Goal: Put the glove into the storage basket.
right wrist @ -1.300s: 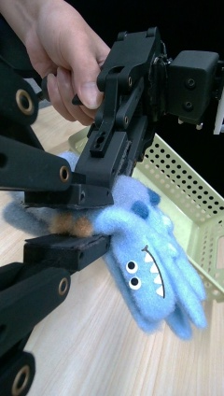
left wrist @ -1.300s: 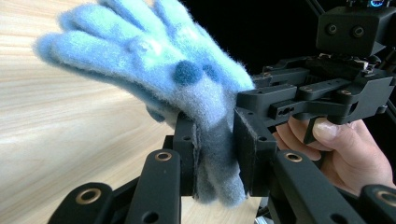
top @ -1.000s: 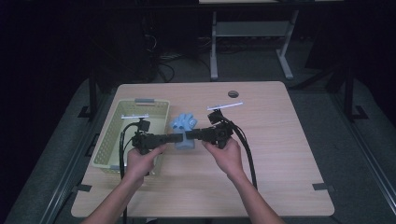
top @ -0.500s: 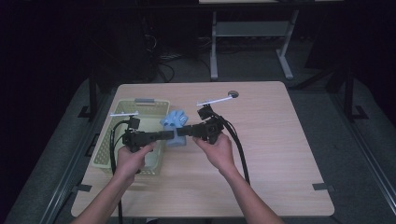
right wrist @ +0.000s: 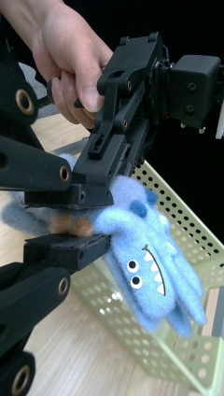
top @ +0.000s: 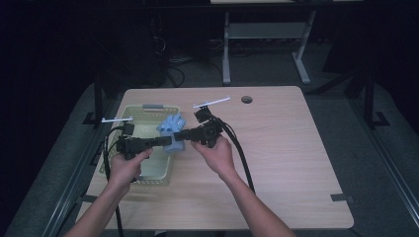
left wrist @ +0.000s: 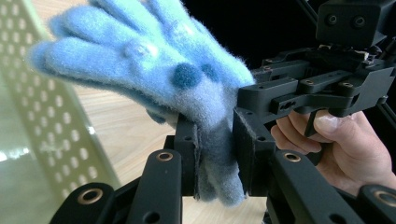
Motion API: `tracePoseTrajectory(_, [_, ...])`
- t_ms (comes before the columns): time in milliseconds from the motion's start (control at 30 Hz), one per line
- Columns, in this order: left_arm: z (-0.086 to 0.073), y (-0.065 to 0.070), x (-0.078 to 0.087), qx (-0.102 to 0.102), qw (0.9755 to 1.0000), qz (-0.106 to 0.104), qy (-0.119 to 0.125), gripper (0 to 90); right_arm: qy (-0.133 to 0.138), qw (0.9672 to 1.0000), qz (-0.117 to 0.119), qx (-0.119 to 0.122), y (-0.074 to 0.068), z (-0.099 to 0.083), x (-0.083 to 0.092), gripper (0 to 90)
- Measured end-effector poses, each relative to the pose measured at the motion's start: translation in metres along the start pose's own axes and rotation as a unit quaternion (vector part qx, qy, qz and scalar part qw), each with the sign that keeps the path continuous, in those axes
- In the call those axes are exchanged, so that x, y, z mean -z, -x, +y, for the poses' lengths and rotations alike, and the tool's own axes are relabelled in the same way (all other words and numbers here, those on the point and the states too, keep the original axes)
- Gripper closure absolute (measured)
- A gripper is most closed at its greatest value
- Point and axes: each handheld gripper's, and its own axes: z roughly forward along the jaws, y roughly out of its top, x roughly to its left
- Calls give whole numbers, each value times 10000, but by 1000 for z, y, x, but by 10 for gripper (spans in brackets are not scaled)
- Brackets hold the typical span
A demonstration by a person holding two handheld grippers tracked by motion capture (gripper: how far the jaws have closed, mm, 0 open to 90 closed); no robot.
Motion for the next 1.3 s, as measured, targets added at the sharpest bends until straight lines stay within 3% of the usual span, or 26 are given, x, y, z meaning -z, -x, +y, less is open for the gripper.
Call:
tracePoseTrajectory(367, [3, -8, 22, -60, 9999, 127, -36, 724, -5, 9998, 192, 7, -8, 7, -22, 773])
tracePoseTrajectory(900, [3, -29, 43, 231, 9995, 202, -75, 741, -36, 9996, 297, 7, -12, 12, -51, 772])
tracePoseTrajectory(1300, [3, -48, 56, 425, 9980, 448, -128, 746, -85, 9989, 405, -231, -7, 12, -83, 771])
